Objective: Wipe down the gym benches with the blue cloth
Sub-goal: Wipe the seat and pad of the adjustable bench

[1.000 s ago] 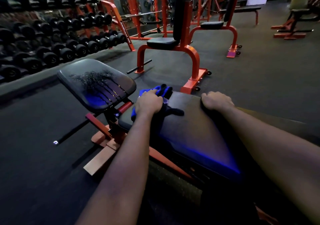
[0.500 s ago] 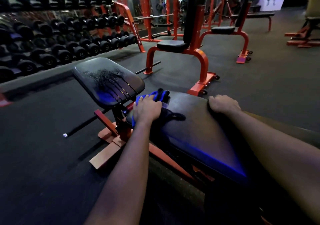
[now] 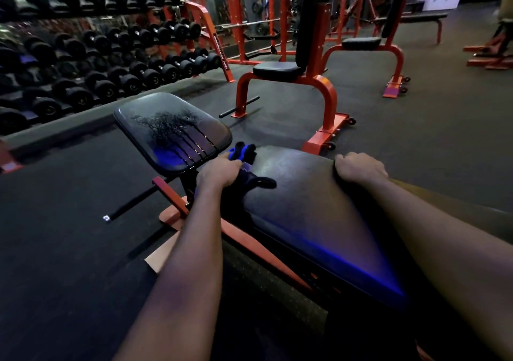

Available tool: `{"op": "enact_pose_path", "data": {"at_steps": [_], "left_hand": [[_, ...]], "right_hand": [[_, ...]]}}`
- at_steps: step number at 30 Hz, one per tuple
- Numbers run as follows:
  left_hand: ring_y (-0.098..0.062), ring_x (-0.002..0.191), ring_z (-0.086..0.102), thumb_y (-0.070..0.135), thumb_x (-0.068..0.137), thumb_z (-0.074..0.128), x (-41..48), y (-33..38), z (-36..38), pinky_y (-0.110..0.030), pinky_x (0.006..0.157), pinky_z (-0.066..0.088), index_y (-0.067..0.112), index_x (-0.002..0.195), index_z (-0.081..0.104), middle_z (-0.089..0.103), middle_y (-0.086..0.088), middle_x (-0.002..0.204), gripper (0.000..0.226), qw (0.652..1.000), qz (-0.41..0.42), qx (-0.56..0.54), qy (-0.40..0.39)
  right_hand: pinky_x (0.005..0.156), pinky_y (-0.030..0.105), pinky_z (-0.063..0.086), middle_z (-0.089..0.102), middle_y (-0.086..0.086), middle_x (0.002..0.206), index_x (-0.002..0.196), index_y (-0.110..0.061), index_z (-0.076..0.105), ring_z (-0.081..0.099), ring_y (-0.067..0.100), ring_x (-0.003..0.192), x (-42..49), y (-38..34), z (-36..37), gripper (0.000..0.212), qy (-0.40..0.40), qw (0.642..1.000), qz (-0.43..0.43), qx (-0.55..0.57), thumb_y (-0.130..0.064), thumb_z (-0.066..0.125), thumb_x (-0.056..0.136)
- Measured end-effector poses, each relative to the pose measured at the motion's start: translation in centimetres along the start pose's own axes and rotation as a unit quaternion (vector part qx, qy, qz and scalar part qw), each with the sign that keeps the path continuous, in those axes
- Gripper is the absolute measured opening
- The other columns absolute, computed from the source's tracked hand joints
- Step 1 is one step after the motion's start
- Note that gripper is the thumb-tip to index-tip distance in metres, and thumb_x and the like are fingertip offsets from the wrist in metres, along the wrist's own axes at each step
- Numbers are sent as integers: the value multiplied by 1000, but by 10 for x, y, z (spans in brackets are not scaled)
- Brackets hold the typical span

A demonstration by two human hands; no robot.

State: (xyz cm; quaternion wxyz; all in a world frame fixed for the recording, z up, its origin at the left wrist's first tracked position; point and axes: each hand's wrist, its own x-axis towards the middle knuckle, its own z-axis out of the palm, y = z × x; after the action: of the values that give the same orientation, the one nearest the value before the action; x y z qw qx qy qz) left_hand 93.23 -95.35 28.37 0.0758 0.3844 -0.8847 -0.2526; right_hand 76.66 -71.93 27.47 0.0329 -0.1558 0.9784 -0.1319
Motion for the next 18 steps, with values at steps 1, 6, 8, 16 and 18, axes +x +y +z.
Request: {"op": "enact_pose_path", "data": {"at_steps": [1,6,8,16,18], "left_hand": [[-32,120,55,37,89,46,-5,1,2,-38,99,42,32,128,56,59,-12,134,40,1000,8,4,17],[-22,143,31,36,93,43,-52,-2,32,-42,118,22,25,143,45,36,-2,156,51,987,100,70,106],[-20,146,24,37,93,43,-51,6,38,-43,120,17,29,146,41,29,1,159,53,984,128,85,89],[-31,150,7,42,97,32,-57,74,50,-53,120,1,23,154,24,11,-9,163,61,990,100,102,5],[-30,150,6,46,97,31,-81,77,54,-52,120,0,21,154,25,11,-9,163,63,990,116,84,-16]], "right_hand": [[99,41,40,54,19,138,130,-10,57,52,36,124,1,1,1,55,1,1000,-4,2,-40,23,99],[99,42,40,54,19,138,130,-9,57,52,35,124,5,2,6,56,4,1000,-11,5,-40,22,98],[99,42,40,54,18,138,130,-10,57,52,35,124,8,1,7,56,2,1000,-3,9,-40,23,98],[104,43,40,51,20,142,131,-11,56,50,38,127,5,0,3,52,-22,997,-21,75,-42,28,100],[104,41,38,52,21,141,129,-12,58,48,38,128,0,1,-2,46,-18,992,-35,121,-39,32,102]]}}
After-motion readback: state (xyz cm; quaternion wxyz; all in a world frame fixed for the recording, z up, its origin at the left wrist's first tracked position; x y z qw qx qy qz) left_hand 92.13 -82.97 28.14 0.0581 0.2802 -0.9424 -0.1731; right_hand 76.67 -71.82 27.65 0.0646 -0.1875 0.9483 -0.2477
